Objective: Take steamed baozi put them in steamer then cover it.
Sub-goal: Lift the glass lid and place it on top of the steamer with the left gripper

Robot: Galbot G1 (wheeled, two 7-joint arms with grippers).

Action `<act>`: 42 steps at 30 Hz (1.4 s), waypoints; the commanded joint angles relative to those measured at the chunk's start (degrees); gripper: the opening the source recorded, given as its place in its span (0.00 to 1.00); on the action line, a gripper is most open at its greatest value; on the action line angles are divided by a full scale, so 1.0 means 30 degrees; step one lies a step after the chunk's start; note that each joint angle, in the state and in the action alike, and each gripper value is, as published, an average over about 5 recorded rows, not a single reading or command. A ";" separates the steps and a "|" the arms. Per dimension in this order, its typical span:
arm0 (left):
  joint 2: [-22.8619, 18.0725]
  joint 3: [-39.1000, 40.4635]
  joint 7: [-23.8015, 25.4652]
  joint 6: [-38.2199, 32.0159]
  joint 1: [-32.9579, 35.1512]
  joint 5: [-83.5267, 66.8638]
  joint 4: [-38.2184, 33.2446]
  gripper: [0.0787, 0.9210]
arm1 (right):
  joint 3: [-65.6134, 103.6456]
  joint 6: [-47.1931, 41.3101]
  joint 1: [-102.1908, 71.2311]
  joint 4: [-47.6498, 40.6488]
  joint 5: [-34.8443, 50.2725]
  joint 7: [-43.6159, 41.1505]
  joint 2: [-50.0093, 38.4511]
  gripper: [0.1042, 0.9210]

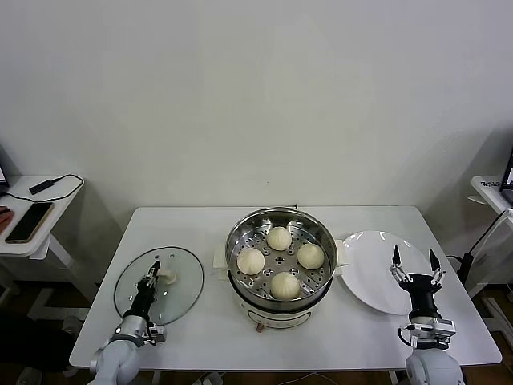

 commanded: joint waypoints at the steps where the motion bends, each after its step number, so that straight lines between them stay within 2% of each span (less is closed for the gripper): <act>1: 0.0118 -0.0144 0.0666 -0.0264 0.0037 -0.1361 -0.0372 0.14 | -0.0055 0.0030 0.0054 0.0021 -0.0068 -0.0018 0.0043 0.88; 5: 0.0330 -0.0449 0.0923 -0.0187 0.0295 -0.2180 -0.1256 0.14 | -0.0166 0.0043 0.0147 0.0023 -0.0163 -0.0020 0.0105 0.88; 8: 0.0576 -0.0810 0.1099 0.0176 0.0806 -0.2742 -0.2811 0.14 | -0.0248 0.0032 0.0221 0.0019 -0.0225 -0.0022 0.0125 0.88; 18: 0.1447 -0.1163 0.2218 0.2392 0.2608 -0.3803 -1.0615 0.14 | -0.0393 -0.0108 0.0530 0.0041 -0.0347 0.0056 0.0142 0.88; 23: 0.1575 0.0166 0.3212 0.3931 0.3278 -0.3807 -1.4778 0.14 | -0.0358 -0.0148 0.0558 0.0084 -0.0369 0.0075 0.0164 0.88; 29: 0.1603 0.3707 0.4806 0.6675 0.2849 -0.3127 -1.8615 0.14 | -0.0318 -0.0216 0.0554 0.0025 -0.0435 0.0064 0.0184 0.88; 32: 0.1423 0.6017 0.5781 0.7920 0.2003 -0.2331 -1.9209 0.14 | -0.0302 -0.0293 0.0564 0.0020 -0.0513 0.0064 0.0226 0.88; 35: 0.1064 0.8124 0.6550 0.8834 0.1093 -0.1494 -1.8824 0.14 | -0.0254 -0.0359 0.0629 -0.0035 -0.0633 0.0055 0.0280 0.88; 42: -0.0160 1.1872 0.8555 1.0071 -0.0828 0.1619 -1.5746 0.14 | -0.0147 -0.0445 0.0839 -0.0242 -0.0852 0.0058 0.0502 0.88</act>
